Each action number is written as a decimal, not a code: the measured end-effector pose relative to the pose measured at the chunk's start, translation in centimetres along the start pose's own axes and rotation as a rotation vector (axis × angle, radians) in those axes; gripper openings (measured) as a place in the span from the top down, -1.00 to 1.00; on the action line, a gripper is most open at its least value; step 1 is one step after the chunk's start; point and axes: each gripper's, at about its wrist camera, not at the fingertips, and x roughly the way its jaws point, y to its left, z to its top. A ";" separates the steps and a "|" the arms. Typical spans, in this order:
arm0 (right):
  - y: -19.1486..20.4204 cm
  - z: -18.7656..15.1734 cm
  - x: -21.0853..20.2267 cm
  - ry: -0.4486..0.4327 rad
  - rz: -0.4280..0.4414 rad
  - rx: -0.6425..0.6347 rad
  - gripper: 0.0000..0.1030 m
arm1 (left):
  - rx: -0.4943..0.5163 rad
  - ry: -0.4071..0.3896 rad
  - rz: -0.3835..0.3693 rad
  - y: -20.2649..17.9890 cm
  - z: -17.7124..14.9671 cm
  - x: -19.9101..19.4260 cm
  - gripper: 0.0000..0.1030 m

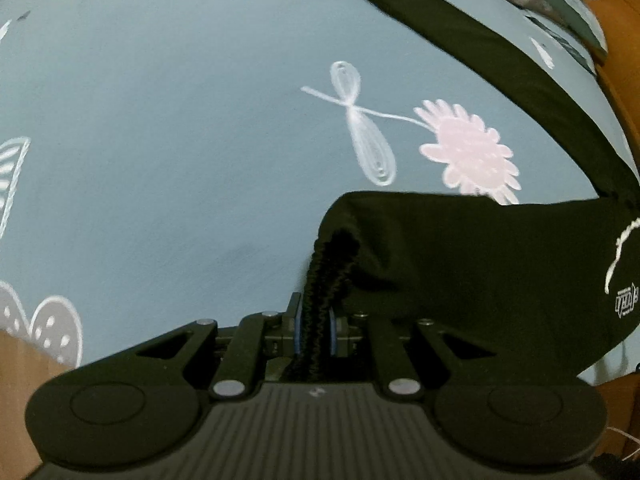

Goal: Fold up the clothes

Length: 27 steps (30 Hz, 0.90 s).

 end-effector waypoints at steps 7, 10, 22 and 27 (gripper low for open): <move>0.9 2.1 1.6 -0.005 0.026 -0.045 -1.00 | -0.067 0.021 0.014 1.3 -0.4 0.0 0.77; 0.8 2.5 2.5 -0.011 0.044 -0.073 -1.00 | -0.076 0.022 0.054 1.1 -0.4 0.7 0.77; -2.2 5.0 5.4 -0.024 0.150 -0.141 -1.00 | -0.130 -0.098 0.165 -0.2 -0.4 -1.8 0.26; -3.0 4.8 5.7 -0.014 0.147 -0.103 -1.00 | -0.050 -0.170 0.154 -1.3 0.9 -2.9 0.00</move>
